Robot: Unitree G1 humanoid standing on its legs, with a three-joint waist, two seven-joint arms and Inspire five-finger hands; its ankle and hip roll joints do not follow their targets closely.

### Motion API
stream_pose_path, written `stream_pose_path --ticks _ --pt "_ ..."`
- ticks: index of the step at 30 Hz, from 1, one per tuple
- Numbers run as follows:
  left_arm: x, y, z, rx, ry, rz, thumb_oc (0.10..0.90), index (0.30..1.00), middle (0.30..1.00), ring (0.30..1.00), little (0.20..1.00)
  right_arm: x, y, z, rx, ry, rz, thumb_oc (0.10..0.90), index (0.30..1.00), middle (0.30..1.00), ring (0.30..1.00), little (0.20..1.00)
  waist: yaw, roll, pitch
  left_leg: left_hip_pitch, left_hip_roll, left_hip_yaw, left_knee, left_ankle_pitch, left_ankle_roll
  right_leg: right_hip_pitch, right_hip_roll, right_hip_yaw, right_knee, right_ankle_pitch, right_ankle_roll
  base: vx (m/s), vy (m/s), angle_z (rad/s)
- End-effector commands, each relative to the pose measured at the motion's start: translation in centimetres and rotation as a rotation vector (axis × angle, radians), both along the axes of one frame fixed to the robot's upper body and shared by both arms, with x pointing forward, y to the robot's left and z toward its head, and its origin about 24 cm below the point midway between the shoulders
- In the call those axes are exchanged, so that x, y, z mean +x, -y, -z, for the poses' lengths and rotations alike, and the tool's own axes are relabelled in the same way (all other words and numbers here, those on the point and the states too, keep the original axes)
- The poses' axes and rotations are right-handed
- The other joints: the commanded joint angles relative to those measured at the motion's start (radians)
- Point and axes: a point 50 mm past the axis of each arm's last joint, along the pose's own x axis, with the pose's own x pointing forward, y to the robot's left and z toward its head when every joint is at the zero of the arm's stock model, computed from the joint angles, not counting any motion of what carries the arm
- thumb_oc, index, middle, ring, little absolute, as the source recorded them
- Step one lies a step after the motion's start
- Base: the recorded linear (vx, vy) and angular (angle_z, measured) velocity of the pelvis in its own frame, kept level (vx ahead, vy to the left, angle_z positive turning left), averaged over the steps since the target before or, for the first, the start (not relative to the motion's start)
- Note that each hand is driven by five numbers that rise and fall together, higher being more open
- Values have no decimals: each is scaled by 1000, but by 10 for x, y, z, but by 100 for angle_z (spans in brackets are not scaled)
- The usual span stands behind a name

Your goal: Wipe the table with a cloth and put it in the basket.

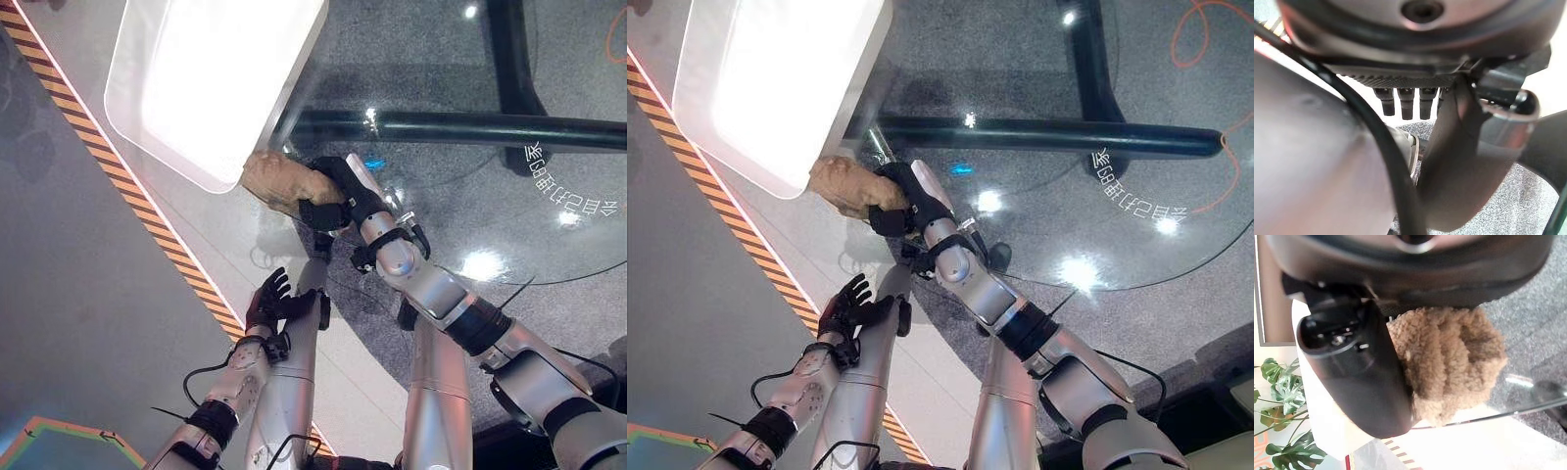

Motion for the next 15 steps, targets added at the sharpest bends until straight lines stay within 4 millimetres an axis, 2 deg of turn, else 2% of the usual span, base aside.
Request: stream_pose_path --ticks 1,4,7,11,15 --pt "-28 11 25 18 -100 59 800 900 900 900 900 -7 -8 -22 79 111 -26 100 300 300 300 200 7 27 -15 2 -23 151 180 -209 59 -14 46 -12 -212 181 43 0 0 0" --pt "-29 13 26 4 -99 50 800 900 900 900 900 -2 6 -26 202 129 71 100 300 300 300 200 3 25 -15 15 -20 152 179 -212 60 -4 48 -9 -214 183 42 0 0 0" --pt "-31 11 26 -42 -100 28 800 900 900 900 900 -1 16 -31 246 155 106 100 300 300 300 200 -2 23 -15 25 -18 152 175 -212 60 4 51 -8 -216 185 43 0 0 0" --pt "-33 9 27 -342 -104 -106 800 900 900 900 900 -2 27 -41 291 196 163 100 300 300 300 200 -10 18 -15 47 -13 155 171 -217 60 19 54 -7 -213 180 43 0 0 0" --pt "-31 12 16 -474 -57 -125 800 900 900 900 900 -5 37 -42 328 199 209 100 300 300 300 200 -16 15 -15 68 -10 157 164 -218 61 37 59 -3 -216 178 40 0 0 0"
